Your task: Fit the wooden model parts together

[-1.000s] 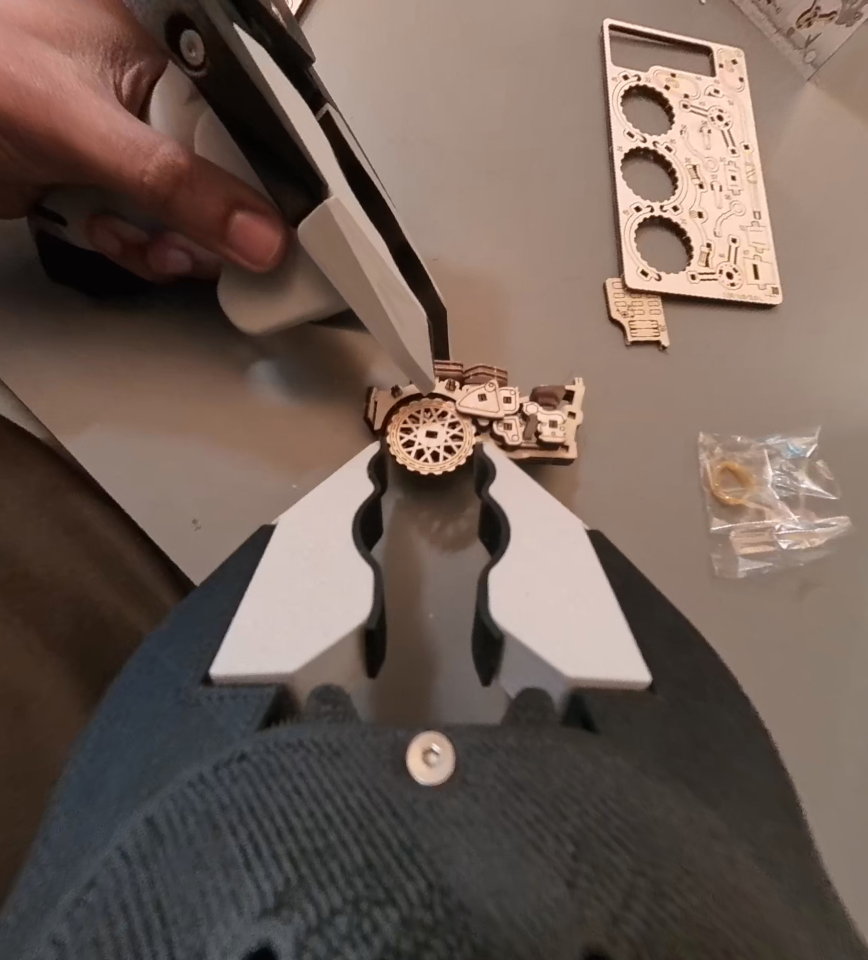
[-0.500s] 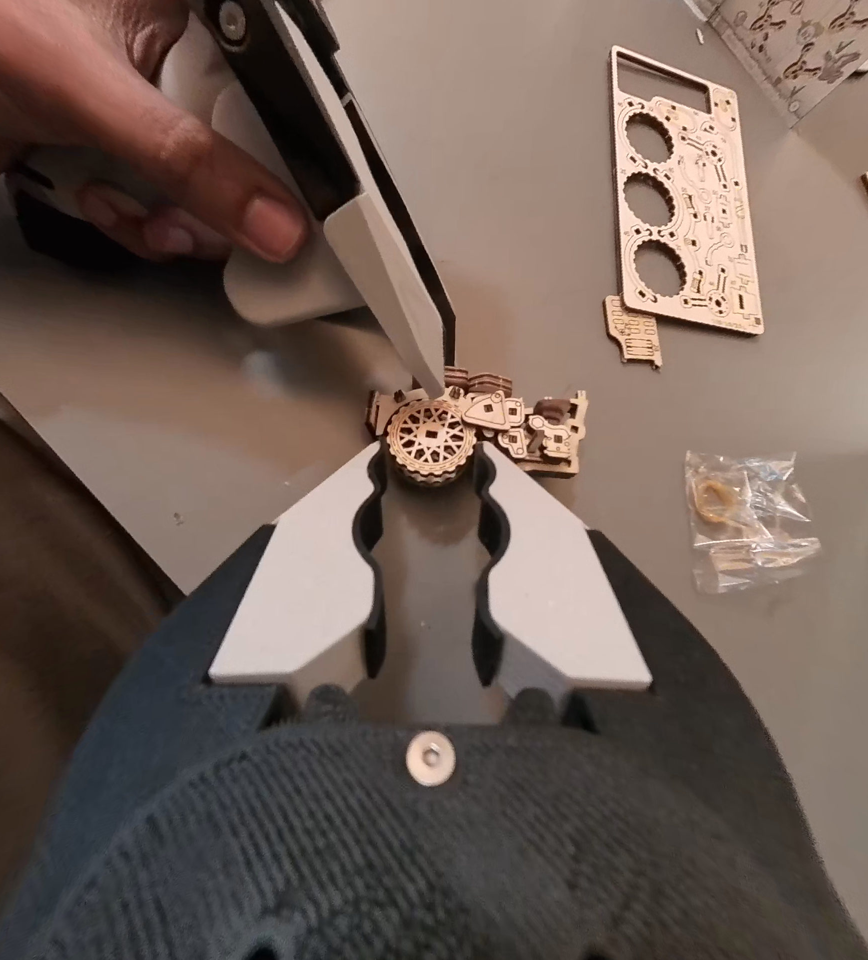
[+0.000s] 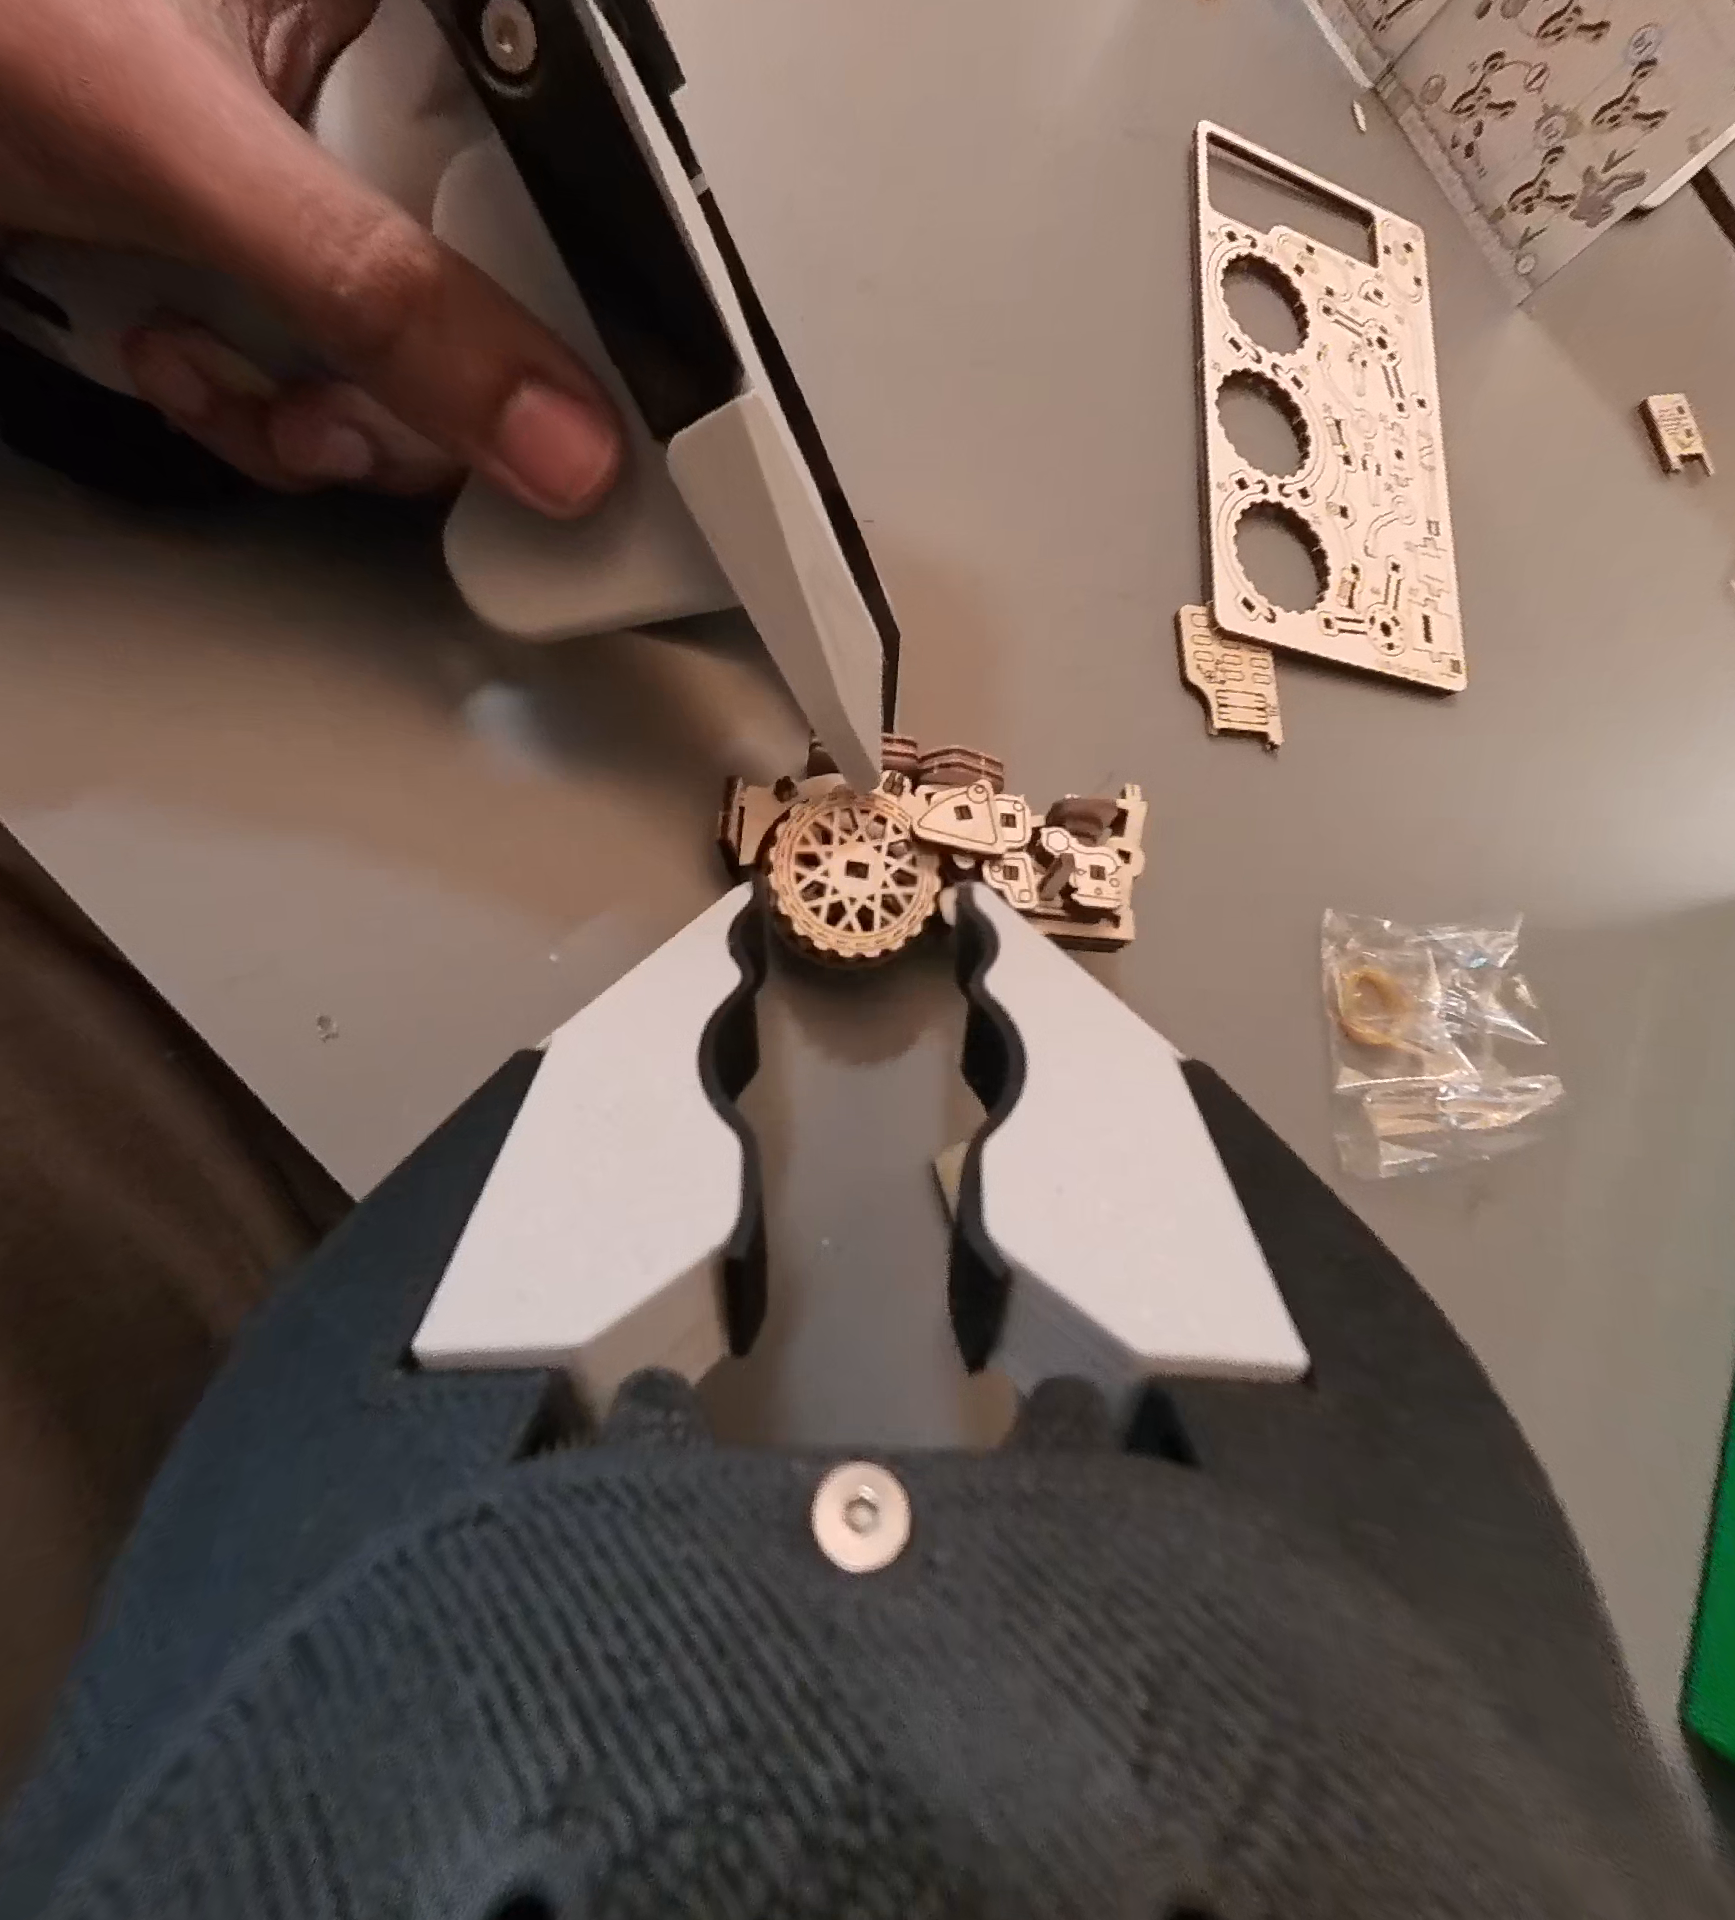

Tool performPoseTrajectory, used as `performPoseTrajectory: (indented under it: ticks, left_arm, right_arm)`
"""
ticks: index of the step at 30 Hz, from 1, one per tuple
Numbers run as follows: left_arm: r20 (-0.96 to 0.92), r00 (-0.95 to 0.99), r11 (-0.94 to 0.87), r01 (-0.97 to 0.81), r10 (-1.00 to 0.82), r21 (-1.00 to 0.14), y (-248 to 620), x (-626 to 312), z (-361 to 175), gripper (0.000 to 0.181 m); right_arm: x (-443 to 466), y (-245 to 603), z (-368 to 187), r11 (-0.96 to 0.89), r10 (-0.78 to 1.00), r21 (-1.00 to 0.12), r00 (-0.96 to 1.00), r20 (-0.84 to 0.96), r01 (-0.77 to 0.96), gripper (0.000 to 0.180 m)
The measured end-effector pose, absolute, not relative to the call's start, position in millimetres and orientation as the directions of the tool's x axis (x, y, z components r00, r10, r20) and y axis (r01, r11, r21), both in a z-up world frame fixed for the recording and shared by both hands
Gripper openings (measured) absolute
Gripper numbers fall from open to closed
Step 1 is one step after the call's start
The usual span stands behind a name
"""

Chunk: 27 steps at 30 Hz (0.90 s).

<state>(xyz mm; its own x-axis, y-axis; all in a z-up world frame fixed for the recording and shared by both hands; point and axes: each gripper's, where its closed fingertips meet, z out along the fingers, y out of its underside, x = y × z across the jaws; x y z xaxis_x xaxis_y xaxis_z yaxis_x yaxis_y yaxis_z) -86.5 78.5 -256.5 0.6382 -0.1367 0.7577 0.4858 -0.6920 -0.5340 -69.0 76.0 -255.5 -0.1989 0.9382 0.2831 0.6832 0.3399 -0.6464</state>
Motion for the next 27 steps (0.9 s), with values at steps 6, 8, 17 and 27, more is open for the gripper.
performPoseTrajectory:
  ticks: [6, 8, 17, 27]
  left_arm:
    - [0.756, 0.640, -0.692, 0.485, -0.137, -0.536, 78.5, -86.4, -256.6, 0.021]
    - [0.756, 0.640, -0.692, 0.484, -0.138, -0.536, 78.5, -86.4, -256.5, 0.022]
    - [0.740, 0.659, -0.695, 0.471, -0.132, -0.543, 78.6, -85.9, -258.4, 0.019]
    - [0.736, 0.664, -0.700, 0.463, -0.132, -0.543, 78.4, -84.8, -259.4, 0.017]
  right_arm:
    - [-61.7, 77.0, -249.4, 0.335, 0.941, -0.662, -0.203, 0.271, 0.670, 0.037]
    - [-57.4, 79.2, -243.8, 0.321, 0.946, -0.683, -0.195, 0.258, 0.656, 0.036]
    - [-58.5, 54.2, -244.1, 0.229, 0.954, -0.823, -0.286, 0.084, 0.520, 0.034]
    - [-61.2, 56.2, -250.0, 0.205, 0.957, -0.823, -0.283, 0.056, 0.530, 0.033]
